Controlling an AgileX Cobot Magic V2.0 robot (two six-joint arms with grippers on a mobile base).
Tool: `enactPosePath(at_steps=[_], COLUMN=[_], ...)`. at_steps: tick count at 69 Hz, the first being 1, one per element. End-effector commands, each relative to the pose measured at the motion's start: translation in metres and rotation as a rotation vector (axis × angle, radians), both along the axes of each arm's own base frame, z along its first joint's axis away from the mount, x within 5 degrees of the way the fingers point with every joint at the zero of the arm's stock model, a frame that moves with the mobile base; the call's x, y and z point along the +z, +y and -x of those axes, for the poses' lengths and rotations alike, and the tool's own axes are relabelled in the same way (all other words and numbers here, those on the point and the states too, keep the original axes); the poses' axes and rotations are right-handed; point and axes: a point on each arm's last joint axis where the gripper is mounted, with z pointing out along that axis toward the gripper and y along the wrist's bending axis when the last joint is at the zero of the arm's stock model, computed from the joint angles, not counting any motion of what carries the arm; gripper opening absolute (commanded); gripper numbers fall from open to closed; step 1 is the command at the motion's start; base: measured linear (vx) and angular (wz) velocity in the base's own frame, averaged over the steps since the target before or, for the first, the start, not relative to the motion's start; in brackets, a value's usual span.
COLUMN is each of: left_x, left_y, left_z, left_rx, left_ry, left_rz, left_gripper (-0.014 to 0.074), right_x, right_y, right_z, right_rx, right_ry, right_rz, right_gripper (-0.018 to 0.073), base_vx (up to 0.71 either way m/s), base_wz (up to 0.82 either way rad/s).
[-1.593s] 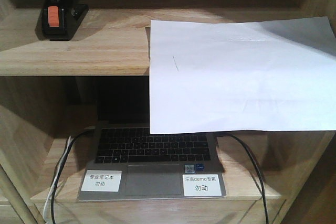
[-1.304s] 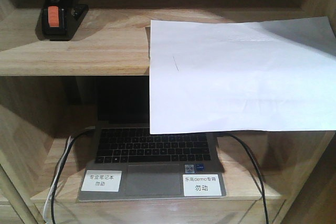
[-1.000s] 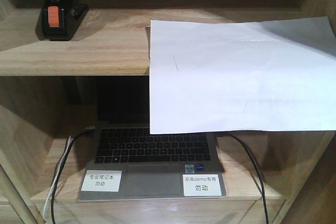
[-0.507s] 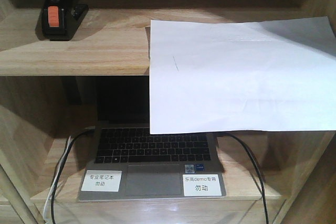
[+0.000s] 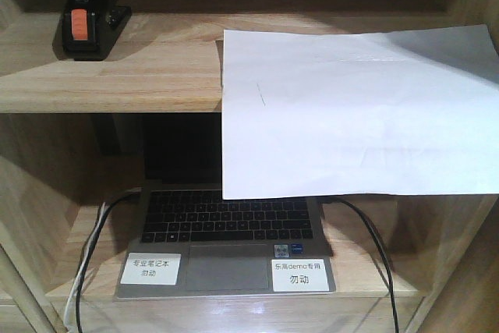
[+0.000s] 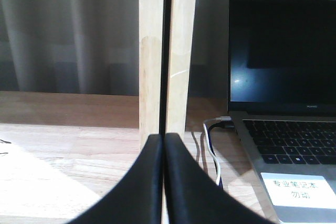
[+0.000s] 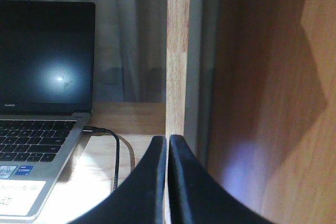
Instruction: Grab stapler and paper to desk for stapling
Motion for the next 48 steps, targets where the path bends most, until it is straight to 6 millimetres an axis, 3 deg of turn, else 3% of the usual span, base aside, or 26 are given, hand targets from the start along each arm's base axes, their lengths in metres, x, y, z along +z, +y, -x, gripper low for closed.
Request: enactPosePath(at_steps=[1, 12, 25, 48], left_x=[-0.002, 0.0, 0.014, 0.061], left_y=[0.0, 0.0, 0.0, 0.001], left_z=[-0.001, -0.001, 0.0, 0.016], left_rx=[0.004, 0.004, 0.006, 0.005], left_ry=[-0.058, -0.082, -0.228, -0.685], left_rz=[0.009, 0.008, 0.002, 0.02], left_gripper=[-0.0006, -0.0006, -0.0006, -0.0006], right_x=[0.005, 0.006, 0.014, 0.06], right_y=[-0.001, -0.001, -0.001, -0.002], right_z=[0.001, 0.001, 0.001, 0.013], right_rx=[-0.01, -0.011, -0.015, -0.035], right_ry=[-0.094, -0.104, -0.189, -0.508], right_rz=[0.004, 0.004, 0.009, 0.034], right_gripper=[-0.0005, -0.0005, -0.0005, -0.0005], base_vx=[0.0, 0.0, 0.0, 0.0], base_wz=[0.0, 0.0, 0.0, 0.0])
